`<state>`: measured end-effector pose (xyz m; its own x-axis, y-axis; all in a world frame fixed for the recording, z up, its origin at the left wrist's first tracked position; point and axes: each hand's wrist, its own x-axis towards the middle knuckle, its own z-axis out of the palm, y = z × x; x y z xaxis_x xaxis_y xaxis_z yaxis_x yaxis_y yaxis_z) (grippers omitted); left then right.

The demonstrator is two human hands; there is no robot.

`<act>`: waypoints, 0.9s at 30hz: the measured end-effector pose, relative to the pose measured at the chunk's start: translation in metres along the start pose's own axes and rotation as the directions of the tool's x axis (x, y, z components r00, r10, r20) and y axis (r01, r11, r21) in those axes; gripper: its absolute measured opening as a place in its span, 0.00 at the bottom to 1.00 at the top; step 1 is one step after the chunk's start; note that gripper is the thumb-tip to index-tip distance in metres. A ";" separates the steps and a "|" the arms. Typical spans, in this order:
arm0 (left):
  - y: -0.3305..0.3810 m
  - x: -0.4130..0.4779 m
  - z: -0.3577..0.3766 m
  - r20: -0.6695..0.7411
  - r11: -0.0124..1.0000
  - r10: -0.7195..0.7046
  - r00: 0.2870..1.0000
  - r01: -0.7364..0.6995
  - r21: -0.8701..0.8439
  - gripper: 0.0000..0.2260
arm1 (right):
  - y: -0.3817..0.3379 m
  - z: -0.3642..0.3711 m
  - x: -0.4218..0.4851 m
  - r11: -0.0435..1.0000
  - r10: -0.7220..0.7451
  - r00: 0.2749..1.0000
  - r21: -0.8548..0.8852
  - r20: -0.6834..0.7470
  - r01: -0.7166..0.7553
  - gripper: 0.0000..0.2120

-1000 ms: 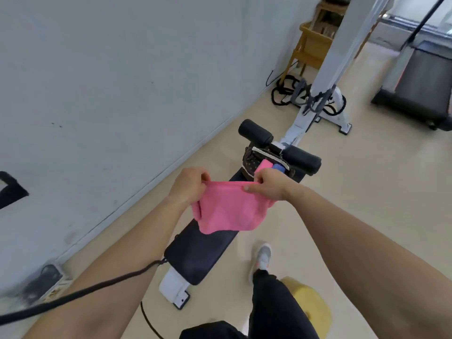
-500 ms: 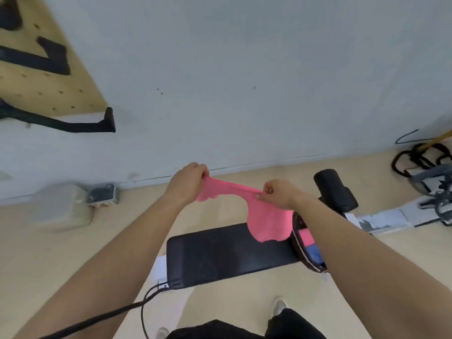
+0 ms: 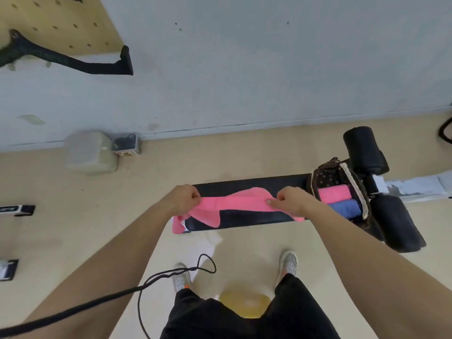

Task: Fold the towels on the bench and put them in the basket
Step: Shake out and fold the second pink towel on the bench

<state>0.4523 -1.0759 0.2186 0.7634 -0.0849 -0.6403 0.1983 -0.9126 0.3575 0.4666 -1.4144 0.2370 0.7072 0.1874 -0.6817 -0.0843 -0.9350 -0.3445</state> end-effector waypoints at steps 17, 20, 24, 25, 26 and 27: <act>-0.062 0.192 0.113 -0.192 0.995 0.068 0.979 -0.081 -0.059 0.07 | 0.080 0.086 0.222 0.995 -0.028 0.971 -0.098 -0.237 0.004 0.09; -0.083 0.258 0.145 -0.314 0.994 0.093 0.945 -0.103 -0.017 0.07 | 0.095 0.114 0.294 0.987 -0.072 0.942 -0.162 -0.329 0.019 0.09; -0.102 0.326 0.180 -0.465 0.993 0.120 0.877 -0.098 0.072 0.08 | 0.111 0.139 0.367 0.970 -0.121 0.900 -0.241 -0.418 0.018 0.13; -0.106 0.339 0.187 -0.491 0.990 0.135 0.861 -0.097 0.101 0.09 | 0.115 0.143 0.381 0.967 -0.127 0.891 -0.253 -0.436 0.014 0.13; -0.108 0.349 0.192 -0.514 0.989 0.142 0.846 -0.095 0.118 0.09 | 0.118 0.147 0.393 0.964 -0.133 0.880 -0.265 -0.456 0.008 0.13; -0.110 0.358 0.197 -0.532 0.988 0.146 0.834 -0.093 0.124 0.09 | 0.121 0.150 0.402 0.960 -0.136 0.870 -0.279 -0.475 -0.002 0.13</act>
<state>0.5829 -1.0841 -0.1839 0.9927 0.0092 -0.1200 0.0485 -0.9432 0.3287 0.6353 -1.4073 -0.1756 0.9597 0.1470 -0.2396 0.1131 -0.9823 -0.1496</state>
